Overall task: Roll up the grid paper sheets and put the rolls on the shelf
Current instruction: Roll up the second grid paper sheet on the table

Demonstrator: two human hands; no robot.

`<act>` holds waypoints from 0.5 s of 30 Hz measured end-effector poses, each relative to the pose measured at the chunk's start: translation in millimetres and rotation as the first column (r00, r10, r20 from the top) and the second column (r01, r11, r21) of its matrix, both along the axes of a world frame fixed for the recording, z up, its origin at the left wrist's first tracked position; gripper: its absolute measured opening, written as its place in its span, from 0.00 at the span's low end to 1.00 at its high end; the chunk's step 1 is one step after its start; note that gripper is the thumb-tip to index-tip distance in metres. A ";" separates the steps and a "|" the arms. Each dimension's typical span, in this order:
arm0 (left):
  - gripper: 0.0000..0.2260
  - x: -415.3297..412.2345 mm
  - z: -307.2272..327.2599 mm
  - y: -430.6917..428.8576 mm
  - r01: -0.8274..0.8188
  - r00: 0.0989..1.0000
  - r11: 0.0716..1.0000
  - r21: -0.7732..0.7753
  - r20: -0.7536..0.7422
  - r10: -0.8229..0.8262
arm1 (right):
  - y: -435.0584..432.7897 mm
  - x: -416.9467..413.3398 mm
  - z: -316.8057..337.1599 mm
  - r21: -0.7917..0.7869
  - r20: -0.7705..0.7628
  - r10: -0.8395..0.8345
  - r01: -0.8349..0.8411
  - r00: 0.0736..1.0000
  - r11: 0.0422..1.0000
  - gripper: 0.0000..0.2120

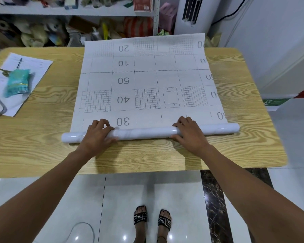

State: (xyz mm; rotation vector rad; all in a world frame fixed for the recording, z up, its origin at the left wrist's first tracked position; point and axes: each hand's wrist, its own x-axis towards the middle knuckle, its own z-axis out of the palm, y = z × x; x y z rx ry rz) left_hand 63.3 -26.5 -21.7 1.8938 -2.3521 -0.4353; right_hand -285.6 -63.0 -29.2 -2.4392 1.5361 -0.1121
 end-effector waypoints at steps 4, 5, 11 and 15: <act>0.28 0.3 -0.1 -1.0 0.016 1.000 1.000 0.026 0.018 -0.016 | 1.7 0.6 1.9 0.042 0.045 -0.017 0.015 0.999 0.999 0.21; 0.27 -1.2 -0.2 -1.2 0.008 1.000 1.000 0.015 0.011 -0.008 | 1.9 1.0 2.7 0.049 0.057 -0.023 0.021 0.998 0.999 0.20; 0.19 0.6 -0.8 -1.7 0.000 1.000 1.000 -0.030 -0.028 -0.001 | 1.7 2.5 5.1 0.055 0.070 -0.055 0.051 0.996 0.997 0.15; 0.25 3.1 -0.2 -1.4 0.017 0.999 1.000 -0.002 -0.042 -0.017 | 2.7 1.9 3.3 0.033 0.039 -0.048 0.046 0.998 0.998 0.23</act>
